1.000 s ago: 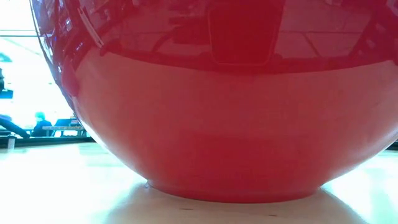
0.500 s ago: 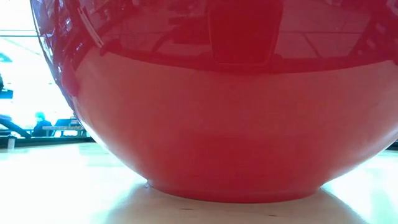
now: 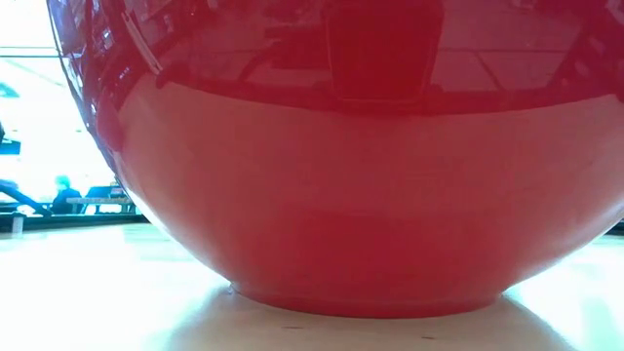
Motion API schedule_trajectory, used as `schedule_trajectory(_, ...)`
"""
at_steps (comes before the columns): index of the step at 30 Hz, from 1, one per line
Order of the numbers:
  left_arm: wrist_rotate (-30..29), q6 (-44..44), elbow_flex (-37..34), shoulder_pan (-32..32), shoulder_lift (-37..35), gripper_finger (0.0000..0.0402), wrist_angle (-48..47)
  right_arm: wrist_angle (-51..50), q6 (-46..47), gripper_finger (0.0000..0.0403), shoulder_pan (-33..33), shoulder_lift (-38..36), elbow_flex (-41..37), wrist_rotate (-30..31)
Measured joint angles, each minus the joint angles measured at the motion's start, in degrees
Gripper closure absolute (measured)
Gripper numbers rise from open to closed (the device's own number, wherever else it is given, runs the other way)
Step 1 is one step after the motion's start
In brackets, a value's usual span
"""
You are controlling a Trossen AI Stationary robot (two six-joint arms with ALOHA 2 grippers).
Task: Nest bowls inside each other
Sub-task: Stack the orange bowl on top of the red bowl
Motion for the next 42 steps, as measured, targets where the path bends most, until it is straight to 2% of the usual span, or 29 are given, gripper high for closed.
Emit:
schedule_trajectory(6, 0.07, 2.25, 0.0, -1.49, 0.0, 0.0159, -0.3, -0.58, 5.54, 0.0387, 3.67, 0.58, 0.42, -0.5)
schedule_trajectory(11, 0.6, 4.84, 0.0, -1.46, 0.0, 0.0159, -1.02, -6.57, 12.58, 0.0387, 5.42, 0.8, 0.44, -3.23)
schedule_trajectory(17, 4.99, 0.58, 0.04, -4.63, -1.44, 0.0159, -6.0, -9.64, 20.98, 0.0387, 7.16, 1.79, 1.63, -5.37)
schedule_trajectory(22, 5.11, -4.09, 0.04, -7.79, -2.14, 0.0159, -13.28, -20.64, 24.01, 0.0387, 7.84, 4.74, 9.57, -6.77)
schedule_trajectory(28, 5.05, -6.51, -0.08, -9.86, -1.81, 0.0159, -16.24, -35.88, 22.78, 0.0387, 7.38, 13.17, 23.36, -10.19)
schedule_trajectory(34, 4.81, -6.64, -0.13, -10.77, -1.83, 0.0159, -16.34, -37.9, 21.32, 0.0387, 6.93, 21.12, 31.99, -10.44)
schedule_trajectory(42, 4.83, -7.12, -0.15, -11.72, -1.84, 0.0159, -16.4, -40.52, 20.96, 0.0387, 5.46, 26.79, 33.73, -10.39)
